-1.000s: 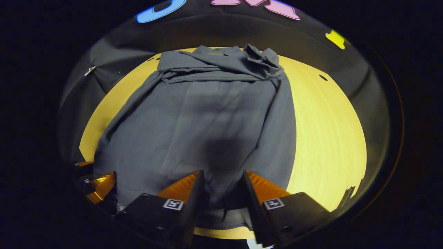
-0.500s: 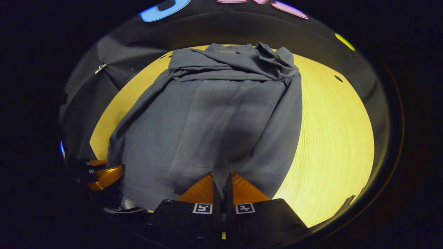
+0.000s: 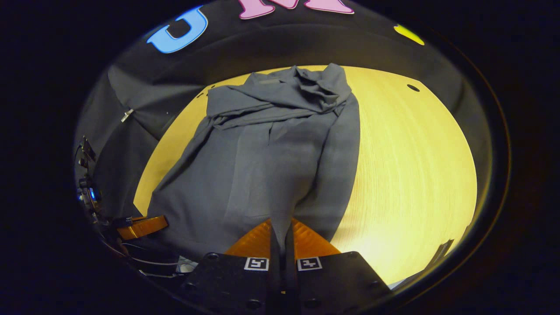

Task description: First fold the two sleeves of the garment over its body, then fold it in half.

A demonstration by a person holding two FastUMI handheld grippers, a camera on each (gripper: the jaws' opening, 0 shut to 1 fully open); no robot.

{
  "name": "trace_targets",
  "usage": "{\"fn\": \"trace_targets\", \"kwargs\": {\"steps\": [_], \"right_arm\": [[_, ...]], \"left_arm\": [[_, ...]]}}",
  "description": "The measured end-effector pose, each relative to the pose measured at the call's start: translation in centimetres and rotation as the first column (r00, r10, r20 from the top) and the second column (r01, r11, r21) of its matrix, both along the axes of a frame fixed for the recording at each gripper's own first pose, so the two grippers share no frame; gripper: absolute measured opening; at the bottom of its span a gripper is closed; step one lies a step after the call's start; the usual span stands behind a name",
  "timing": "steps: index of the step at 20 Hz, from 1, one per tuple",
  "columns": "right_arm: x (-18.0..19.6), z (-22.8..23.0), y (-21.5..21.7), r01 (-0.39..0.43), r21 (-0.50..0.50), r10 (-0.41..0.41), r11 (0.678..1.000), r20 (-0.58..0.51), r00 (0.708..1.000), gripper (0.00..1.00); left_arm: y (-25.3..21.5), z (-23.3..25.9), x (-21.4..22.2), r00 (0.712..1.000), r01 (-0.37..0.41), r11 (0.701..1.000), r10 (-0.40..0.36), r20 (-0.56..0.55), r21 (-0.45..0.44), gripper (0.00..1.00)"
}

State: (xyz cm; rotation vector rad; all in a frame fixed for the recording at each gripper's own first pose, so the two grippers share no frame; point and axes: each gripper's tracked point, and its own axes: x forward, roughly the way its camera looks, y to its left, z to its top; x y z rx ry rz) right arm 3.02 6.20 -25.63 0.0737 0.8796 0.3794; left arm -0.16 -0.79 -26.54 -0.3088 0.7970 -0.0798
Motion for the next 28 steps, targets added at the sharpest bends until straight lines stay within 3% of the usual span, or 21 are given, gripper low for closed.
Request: {"fn": "trace_targets", "kwargs": {"steps": [5, 9, 14, 21, 28], "right_arm": [[1.5, 3.4, 0.0, -0.014, 0.036, 0.012, 0.999, 0.056, 0.998, 0.09], [3.3, 6.0, 0.6, -0.009, 0.104, 0.0, 0.995, 0.079, 0.997, 0.09], [7.2, 9.6, 1.0, 0.001, 0.163, -0.024, 0.987, 0.138, 0.99, 0.09], [14.1, 13.3, 2.2, -0.015, 0.199, -0.032, 0.98, 0.229, 0.973, 0.08], [22.7, 16.1, 3.6, 0.018, 0.231, -0.09, 0.973, 0.308, 0.947, 0.08]], "left_arm": [[-1.6, 5.1, 2.7, 0.997, 0.002, 0.999, 0.001, 0.071, -0.032, 0.05], [-1.9, 8.8, 5.9, 0.99, 0.012, 1.0, -0.011, 0.138, -0.01, 0.06], [-1.8, 12.7, 10.2, 0.98, -0.013, 0.999, 0.021, 0.198, -0.042, 0.05], [-1.7, 18.1, 17.7, 0.953, -0.018, 0.999, 0.026, 0.302, -0.028, 0.06], [-1.5, 22.1, 26.7, 0.912, -0.021, 0.999, 0.034, 0.41, -0.037, 0.05]]}}
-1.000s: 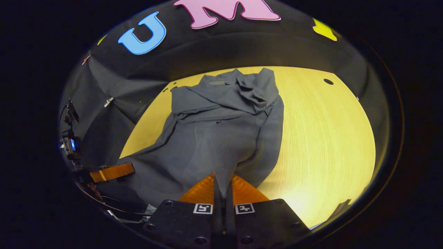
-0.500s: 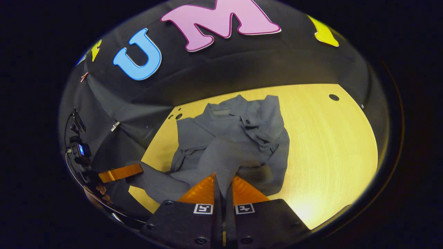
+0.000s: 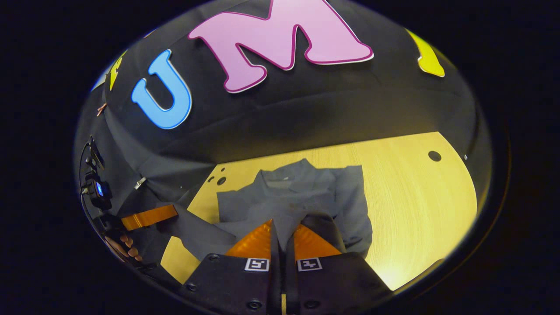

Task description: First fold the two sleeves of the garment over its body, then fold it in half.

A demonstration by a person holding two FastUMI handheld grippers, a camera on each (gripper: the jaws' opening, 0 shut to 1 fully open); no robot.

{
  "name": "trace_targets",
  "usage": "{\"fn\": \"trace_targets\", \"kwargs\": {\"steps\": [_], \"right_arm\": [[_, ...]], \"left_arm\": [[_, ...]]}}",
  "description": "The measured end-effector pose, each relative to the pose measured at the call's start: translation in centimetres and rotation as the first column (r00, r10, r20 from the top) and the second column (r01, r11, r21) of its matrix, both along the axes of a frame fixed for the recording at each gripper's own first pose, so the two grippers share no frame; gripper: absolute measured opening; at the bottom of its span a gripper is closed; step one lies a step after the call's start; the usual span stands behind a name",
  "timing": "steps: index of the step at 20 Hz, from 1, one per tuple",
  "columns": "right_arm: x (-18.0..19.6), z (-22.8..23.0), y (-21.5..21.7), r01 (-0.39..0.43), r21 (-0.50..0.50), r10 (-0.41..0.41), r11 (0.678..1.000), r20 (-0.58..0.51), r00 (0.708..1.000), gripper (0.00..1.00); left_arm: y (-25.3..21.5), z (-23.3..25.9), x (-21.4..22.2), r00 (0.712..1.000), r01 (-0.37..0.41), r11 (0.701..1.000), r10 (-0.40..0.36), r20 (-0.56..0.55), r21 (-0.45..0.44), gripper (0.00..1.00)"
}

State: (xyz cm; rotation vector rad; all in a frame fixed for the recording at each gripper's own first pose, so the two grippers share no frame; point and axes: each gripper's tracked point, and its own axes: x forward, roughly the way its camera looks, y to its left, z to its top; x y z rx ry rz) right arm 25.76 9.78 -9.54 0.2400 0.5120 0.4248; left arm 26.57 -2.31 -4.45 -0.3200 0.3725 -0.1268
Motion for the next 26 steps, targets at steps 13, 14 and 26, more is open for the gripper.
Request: {"fn": "trace_targets", "kwargs": {"steps": [13, 14, 26], "right_arm": [[14.7, -5.1, 0.7, 0.2, 0.015, -0.201, 0.98, 0.043, 0.979, 0.08], [15.4, -5.4, 0.8, 0.205, 0.005, -0.205, 0.979, 0.055, 0.977, 0.08], [15.1, -3.9, -0.6, 0.227, -0.154, -0.187, 0.962, 0.239, 0.953, 0.88]], "left_arm": [[3.0, -4.6, 17.2, 0.993, -0.098, 0.993, 0.102, 0.057, -0.073, 0.05], [3.9, -5.5, 18.1, 0.992, -0.107, 0.992, 0.112, 0.061, -0.069, 0.05], [3.9, -3.0, 17.7, 0.981, -0.132, 0.983, 0.111, 0.16, 0.128, 0.6]]}}
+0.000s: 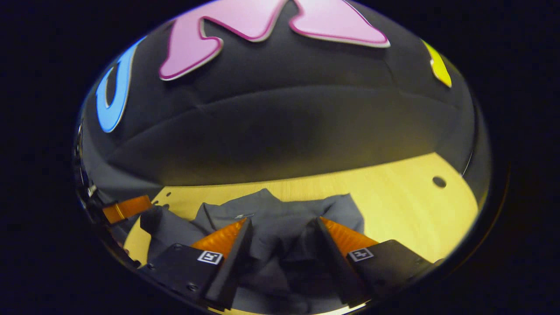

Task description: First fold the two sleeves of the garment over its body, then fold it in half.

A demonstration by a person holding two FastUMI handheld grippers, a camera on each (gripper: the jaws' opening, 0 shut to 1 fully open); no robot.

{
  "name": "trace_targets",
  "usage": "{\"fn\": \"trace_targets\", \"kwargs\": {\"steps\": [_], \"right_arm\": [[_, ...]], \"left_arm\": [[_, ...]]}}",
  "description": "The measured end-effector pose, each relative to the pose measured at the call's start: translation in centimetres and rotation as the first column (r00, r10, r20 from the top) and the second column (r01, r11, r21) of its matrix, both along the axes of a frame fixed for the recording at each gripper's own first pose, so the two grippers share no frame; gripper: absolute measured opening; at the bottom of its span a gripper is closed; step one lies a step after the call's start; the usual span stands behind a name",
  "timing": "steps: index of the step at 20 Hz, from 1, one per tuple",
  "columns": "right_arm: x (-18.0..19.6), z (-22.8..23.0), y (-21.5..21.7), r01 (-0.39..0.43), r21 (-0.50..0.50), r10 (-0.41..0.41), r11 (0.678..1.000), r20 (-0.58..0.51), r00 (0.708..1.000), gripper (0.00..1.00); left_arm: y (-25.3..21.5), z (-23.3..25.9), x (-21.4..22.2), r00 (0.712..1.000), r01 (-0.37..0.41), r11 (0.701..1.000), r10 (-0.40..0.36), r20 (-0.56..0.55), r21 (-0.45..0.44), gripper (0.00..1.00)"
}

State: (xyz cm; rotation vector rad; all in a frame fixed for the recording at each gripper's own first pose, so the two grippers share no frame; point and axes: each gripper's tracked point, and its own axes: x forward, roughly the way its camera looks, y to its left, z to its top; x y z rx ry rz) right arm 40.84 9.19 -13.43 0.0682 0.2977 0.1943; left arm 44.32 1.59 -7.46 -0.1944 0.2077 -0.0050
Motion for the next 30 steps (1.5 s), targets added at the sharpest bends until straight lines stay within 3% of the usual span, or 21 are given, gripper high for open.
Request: {"fn": "trace_targets", "kwargs": {"steps": [1, 4, 10, 12, 15, 22, 26, 30], "right_arm": [[-0.6, 1.2, -0.3, 0.003, -0.019, -0.002, 1.0, 0.031, 1.0, 0.99], [-3.4, 4.9, -1.7, 0.032, -0.03, -0.029, 0.999, 0.11, 0.994, 0.99], [-12.1, 11.2, -5.9, 0.106, -0.057, -0.089, 0.993, 0.239, 0.967, 0.99], [-15.4, 12.9, -6.7, 0.116, -0.065, -0.094, 0.991, 0.274, 0.957, 0.99], [-20.6, 14.6, -7.2, 0.12, -0.066, -0.097, 0.991, 0.281, 0.955, 0.99], [-30.7, 18.3, -4.6, 0.066, -0.039, -0.047, 0.997, 0.36, 0.932, 0.99], [-35.4, 17.4, -3.8, 0.044, -0.045, -0.026, 0.998, 0.347, 0.938, 1.0], [-37.6, 16.0, -3.3, 0.035, -0.064, -0.011, 0.997, 0.335, 0.942, 1.0]], "left_arm": [[-0.3, 1.0, -1.0, 1.0, 0.005, 1.0, -0.005, 0.013, 0.007, 0.81], [0.0, 3.3, -4.8, 0.999, -0.009, 0.999, 0.008, 0.039, 0.047, 0.97], [-0.4, 9.9, -15.8, 0.986, -0.047, 0.99, 0.026, 0.163, 0.13, 0.96], [0.2, 12.2, -19.7, 0.972, -0.1, 0.988, 0.073, 0.223, 0.114, 0.96], [-0.1, 14.6, -25.5, 0.955, -0.104, 0.99, 0.072, 0.288, 0.096, 0.96], [-0.1, 14.2, -36.2, 0.951, -0.092, 0.995, 0.073, 0.302, 0.049, 0.96], [2.6, 13.4, -40.5, 0.915, -0.188, 0.982, 0.164, 0.37, 0.031, 0.96], [1.4, 10.6, -42.9, 0.936, -0.149, 0.987, 0.124, 0.33, 0.052, 0.96]]}}
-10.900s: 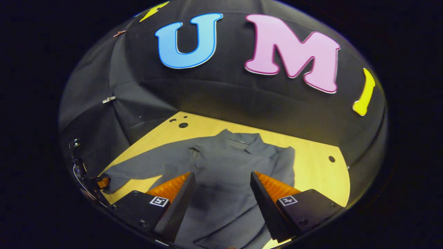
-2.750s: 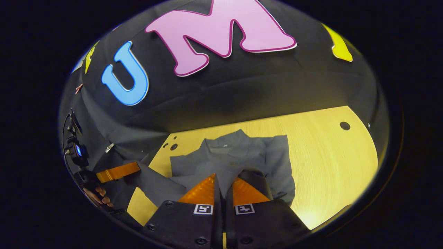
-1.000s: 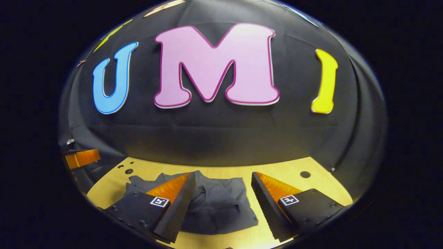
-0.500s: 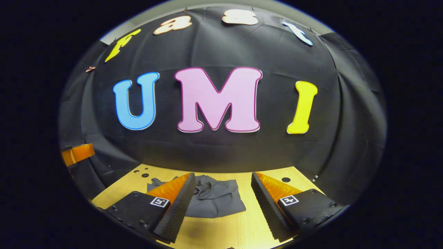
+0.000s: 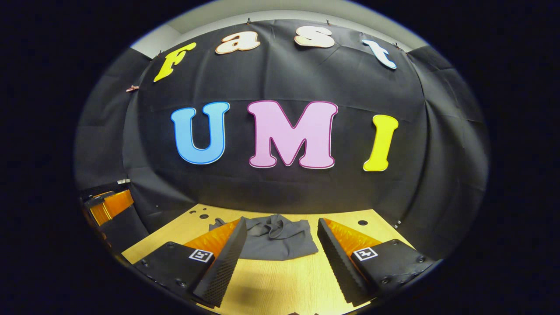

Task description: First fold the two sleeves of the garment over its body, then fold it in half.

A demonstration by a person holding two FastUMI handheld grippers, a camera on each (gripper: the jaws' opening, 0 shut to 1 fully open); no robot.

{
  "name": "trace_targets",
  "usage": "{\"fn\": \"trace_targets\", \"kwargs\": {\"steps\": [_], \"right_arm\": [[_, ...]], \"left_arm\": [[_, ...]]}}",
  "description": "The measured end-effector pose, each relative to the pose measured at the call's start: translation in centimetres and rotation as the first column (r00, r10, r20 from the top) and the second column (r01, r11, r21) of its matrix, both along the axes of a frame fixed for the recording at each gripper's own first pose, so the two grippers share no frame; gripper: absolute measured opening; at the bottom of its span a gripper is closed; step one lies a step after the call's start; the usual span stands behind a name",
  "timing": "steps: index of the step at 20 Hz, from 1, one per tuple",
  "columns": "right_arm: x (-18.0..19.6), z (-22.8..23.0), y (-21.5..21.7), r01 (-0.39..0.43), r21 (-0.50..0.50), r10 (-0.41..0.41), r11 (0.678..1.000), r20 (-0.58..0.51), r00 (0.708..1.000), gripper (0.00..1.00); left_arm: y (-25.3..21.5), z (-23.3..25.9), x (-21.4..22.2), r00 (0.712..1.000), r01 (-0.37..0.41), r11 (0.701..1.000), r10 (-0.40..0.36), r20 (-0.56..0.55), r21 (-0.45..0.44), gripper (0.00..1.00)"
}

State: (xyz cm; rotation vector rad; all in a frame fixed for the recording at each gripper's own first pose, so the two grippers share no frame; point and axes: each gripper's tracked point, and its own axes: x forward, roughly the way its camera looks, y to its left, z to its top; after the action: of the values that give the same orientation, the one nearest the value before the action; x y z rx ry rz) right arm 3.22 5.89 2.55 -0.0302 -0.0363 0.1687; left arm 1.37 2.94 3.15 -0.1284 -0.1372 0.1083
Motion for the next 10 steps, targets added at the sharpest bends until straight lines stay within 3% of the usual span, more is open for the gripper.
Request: {"fn": "trace_targets", "kwargs": {"steps": [4, 10], "right_arm": [[-2.5, -2.0, 0.4, -0.003, -0.013, 0.003, 1.0, -0.031, 1.0, 1.0], [-3.1, -3.3, 1.5, -0.026, -0.024, 0.025, 0.999, -0.042, 0.999, 1.0]], "left_arm": [[-2.5, -3.0, -1.0, 0.992, 0.077, 0.996, -0.08, -0.094, -0.038, 0.96], [-4.7, -3.9, -0.1, 0.982, 0.145, 0.988, -0.138, -0.127, 0.047, 0.96]]}}
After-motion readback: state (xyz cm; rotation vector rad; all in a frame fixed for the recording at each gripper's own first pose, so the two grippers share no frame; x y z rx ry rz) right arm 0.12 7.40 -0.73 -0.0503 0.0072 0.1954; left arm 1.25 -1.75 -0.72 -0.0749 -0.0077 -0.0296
